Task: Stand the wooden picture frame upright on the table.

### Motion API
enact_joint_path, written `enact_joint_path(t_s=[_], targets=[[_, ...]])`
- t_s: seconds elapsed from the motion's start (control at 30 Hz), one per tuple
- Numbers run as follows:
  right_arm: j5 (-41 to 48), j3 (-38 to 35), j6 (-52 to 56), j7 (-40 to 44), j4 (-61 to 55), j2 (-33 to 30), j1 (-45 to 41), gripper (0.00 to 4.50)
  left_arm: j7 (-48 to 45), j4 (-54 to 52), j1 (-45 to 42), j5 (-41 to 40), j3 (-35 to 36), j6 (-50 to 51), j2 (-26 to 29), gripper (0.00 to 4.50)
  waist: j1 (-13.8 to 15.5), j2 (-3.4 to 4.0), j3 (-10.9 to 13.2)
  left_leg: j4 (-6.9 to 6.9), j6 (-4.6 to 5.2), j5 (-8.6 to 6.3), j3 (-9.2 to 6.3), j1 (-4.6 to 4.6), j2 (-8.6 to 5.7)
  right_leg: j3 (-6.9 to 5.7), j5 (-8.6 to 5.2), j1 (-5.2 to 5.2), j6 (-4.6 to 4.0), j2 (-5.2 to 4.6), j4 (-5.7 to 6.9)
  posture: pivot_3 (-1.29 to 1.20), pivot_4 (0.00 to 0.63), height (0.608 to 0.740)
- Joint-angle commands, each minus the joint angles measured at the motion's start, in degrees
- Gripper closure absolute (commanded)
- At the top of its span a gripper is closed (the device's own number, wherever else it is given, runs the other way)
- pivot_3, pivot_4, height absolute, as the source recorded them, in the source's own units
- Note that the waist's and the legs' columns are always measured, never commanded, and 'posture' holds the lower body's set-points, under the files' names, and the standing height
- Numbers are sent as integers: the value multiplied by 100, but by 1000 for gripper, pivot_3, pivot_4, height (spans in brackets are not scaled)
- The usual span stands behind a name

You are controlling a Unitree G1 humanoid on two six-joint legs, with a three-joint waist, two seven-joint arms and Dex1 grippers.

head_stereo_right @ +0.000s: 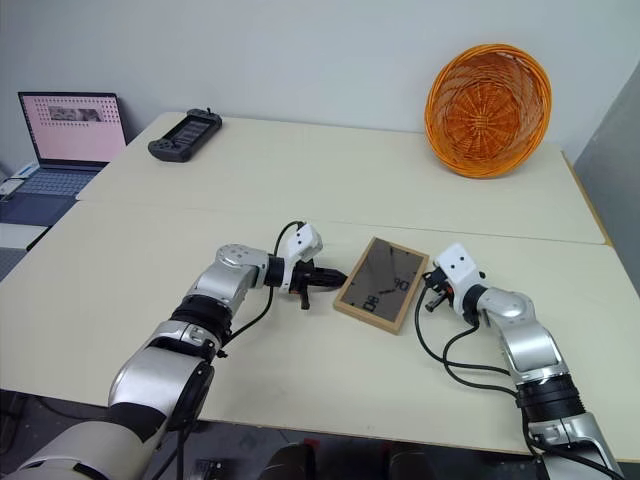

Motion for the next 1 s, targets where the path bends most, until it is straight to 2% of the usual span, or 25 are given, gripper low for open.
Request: enact_joint_path(t_s=[0.03,0.3,0.5,0.83,0.93,1.0], targets=[[-117,152,-339,91,188,130,-330,4500,-192,-490,99,-69,-74,60,-62,4478,-8,0,0,0,0,0,0,0,1,-1,0,0,0,0,0,0,150,740],[-270,346,-680,194,797,433,-764,4500,-295,-1392,517,-234,62,607,276,4478,-84,1,0,1,-1,1,-3,1,4,-3,0,-3,0,1,9,0,150,740],[-323,345,-781,292,863,469,-793,4500,-189,-1513,600,-244,119,687,485,4478,-119,1,0,1,-1,1,-4,1,4,-4,0,-2,0,1,11,0,150,740],[-260,87,-594,507,43,-92,-267,4500,141,-1146,350,-226,219,561,614,4478,-114,1,-1,1,0,0,-6,1,2,-4,0,-1,0,0,9,0,150,740],[-261,28,-689,622,-170,-314,-67,4500,135,-1730,546,-477,377,1201,753,4478,-116,1,-1,1,0,0,-6,0,2,-4,0,-1,0,0,9,0,150,740],[-266,-19,-823,660,-205,-441,21,4500,137,-2269,674,-764,527,2046,886,4478,-139,1,0,0,0,0,-6,0,3,-2,0,-3,0,1,9,0,150,740]])
